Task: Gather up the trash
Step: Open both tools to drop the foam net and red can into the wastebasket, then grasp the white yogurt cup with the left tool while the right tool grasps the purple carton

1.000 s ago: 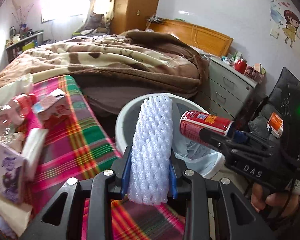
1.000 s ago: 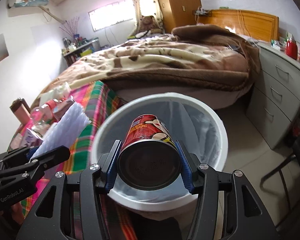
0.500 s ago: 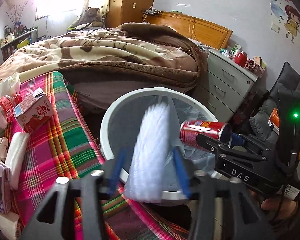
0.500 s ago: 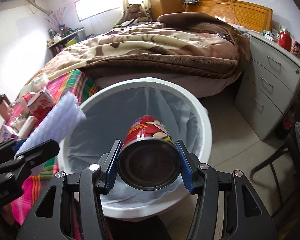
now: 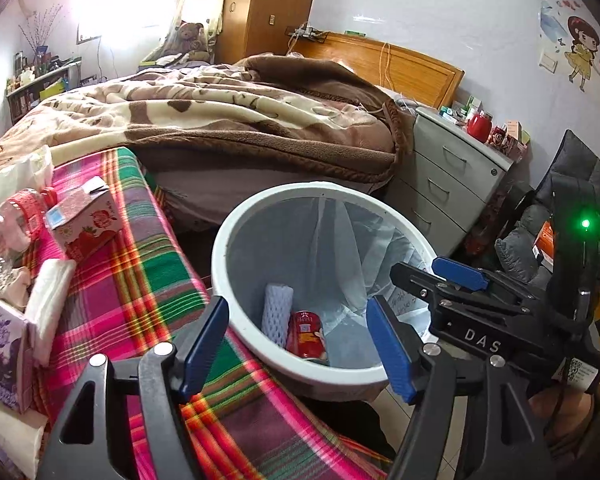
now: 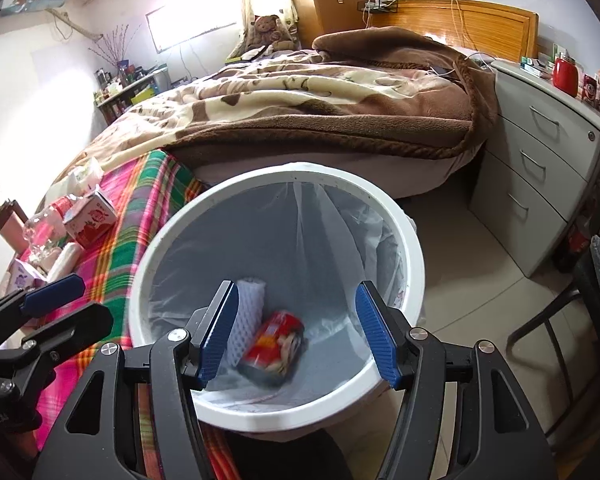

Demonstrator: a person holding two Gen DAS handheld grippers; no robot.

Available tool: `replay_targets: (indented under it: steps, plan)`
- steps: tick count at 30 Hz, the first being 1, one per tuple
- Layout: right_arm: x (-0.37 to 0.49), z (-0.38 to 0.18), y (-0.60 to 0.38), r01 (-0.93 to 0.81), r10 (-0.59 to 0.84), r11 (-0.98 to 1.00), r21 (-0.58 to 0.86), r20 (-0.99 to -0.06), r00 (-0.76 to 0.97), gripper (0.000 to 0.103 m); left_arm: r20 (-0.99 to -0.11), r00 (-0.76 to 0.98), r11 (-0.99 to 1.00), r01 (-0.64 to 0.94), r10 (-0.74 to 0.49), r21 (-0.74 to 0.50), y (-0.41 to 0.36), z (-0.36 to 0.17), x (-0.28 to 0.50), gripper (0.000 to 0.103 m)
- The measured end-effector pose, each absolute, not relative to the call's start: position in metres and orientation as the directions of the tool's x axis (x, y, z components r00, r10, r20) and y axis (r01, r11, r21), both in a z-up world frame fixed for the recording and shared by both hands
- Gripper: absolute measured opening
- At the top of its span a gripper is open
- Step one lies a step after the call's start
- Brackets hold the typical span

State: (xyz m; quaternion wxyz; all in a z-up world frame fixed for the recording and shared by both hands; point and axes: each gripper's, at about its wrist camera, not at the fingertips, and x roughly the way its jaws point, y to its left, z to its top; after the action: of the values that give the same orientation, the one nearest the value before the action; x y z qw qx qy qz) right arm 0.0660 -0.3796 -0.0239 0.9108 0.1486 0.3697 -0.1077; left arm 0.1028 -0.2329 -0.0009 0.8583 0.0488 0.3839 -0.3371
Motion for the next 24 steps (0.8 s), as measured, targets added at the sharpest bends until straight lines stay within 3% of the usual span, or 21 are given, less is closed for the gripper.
replay_targets:
  steps: [12, 16, 24]
  plan:
    - [0.058, -0.005, -0.338, 0.231, -0.048, 0.951, 0.205, -0.641, 0.766, 0.063, -0.664, 0.573, 0.832, 0.537, -0.481, -0.139, -0.175, 0.009, 0.086, 0.076]
    - [0.059, -0.001, -0.32, 0.189, -0.017, 0.958, 0.216, -0.616, 0.788, 0.074, -0.651, 0.611, 0.854, 0.508, -0.45, -0.113, -0.15, 0.011, 0.077, 0.076]
    - [0.063, 0.001, -0.284, 0.123, 0.022, 0.971, 0.205, -0.589, 0.808, 0.075, -0.643, 0.668, 0.908, 0.404, -0.375, -0.11, -0.095, 0.009, 0.073, 0.078]
